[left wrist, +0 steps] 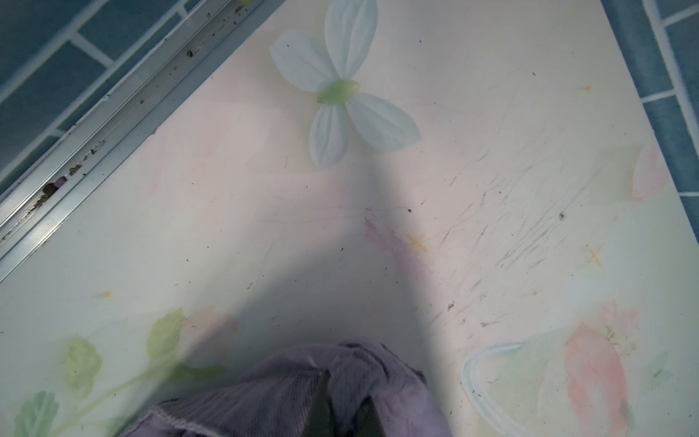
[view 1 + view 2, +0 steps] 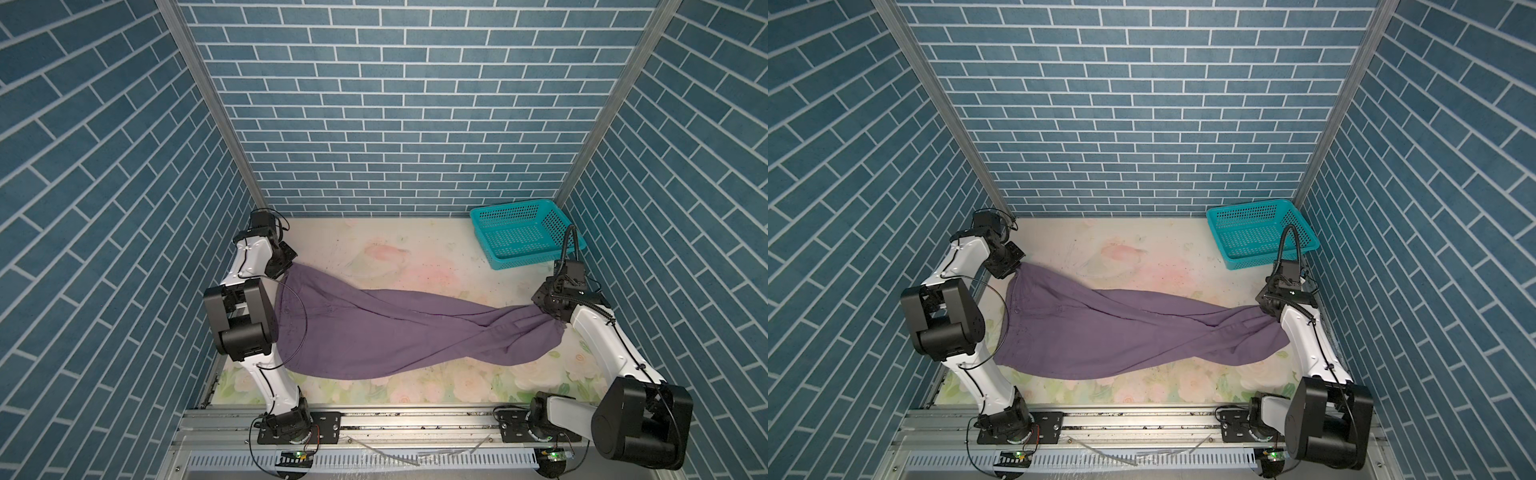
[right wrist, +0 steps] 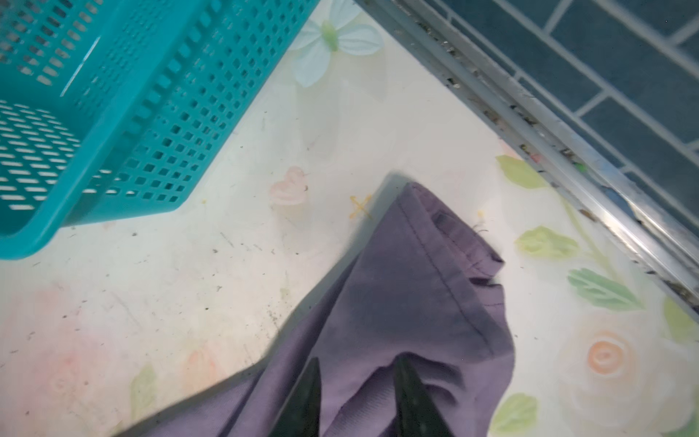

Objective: Fold and stack the trousers
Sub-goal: Flatten out the trousers at the center of the table, then rotate the basket at the top-right of the table.

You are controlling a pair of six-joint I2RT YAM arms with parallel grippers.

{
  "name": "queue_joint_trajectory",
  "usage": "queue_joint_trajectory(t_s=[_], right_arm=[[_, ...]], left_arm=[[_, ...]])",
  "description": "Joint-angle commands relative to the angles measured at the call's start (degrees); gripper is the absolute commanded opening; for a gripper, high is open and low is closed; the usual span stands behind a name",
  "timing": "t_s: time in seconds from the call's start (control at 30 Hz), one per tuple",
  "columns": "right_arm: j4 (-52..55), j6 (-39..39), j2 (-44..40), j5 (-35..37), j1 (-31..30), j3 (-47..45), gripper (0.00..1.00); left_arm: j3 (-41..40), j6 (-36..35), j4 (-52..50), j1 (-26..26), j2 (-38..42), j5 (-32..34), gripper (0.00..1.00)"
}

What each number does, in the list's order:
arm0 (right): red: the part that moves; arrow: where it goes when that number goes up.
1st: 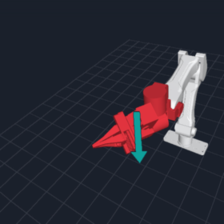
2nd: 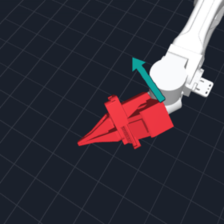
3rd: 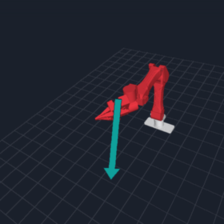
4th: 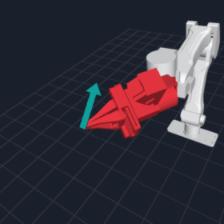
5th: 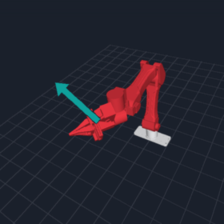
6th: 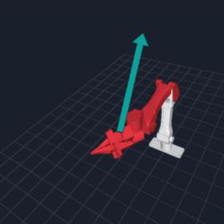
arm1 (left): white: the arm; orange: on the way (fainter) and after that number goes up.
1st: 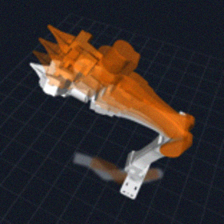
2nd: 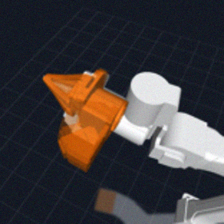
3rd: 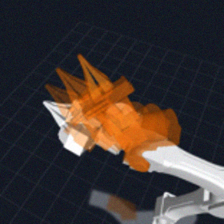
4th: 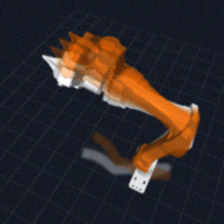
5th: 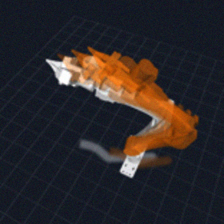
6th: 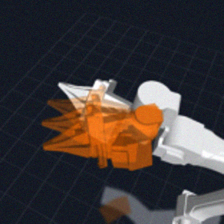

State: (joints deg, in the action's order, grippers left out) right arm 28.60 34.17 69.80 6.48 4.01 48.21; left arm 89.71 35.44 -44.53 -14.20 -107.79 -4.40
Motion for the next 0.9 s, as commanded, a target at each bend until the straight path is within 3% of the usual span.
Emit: queue_joint_trajectory(t_s=[0.0, 0.2, 0.43, 0.87], right_arm=[[-5.5, -1.3, 3.8, -6.9, -1.9, 0.4, 0.01], [-12.4, -1.2, 16.9, -10.4, -4.5, 8.4, 0.00], [-13.9, -1.2, 33.2, -10.9, -4.7, 23.7, 0.00], [-10.3, -3.2, 46.0, -10.5, -7.0, 40.7, 0.00]], left_arm=[[-1.0, 0.7, 2.0, -0.2, 0.1, 0.8, 0.00], [-1.3, 0.1, 1.9, -0.2, 1.0, 0.8, 0.00], [-1.4, 0.0, 2.3, -0.2, 1.7, 0.5, 0.00], [-2.1, 0.8, 3.4, 0.2, 1.2, 0.1, 0.00]])
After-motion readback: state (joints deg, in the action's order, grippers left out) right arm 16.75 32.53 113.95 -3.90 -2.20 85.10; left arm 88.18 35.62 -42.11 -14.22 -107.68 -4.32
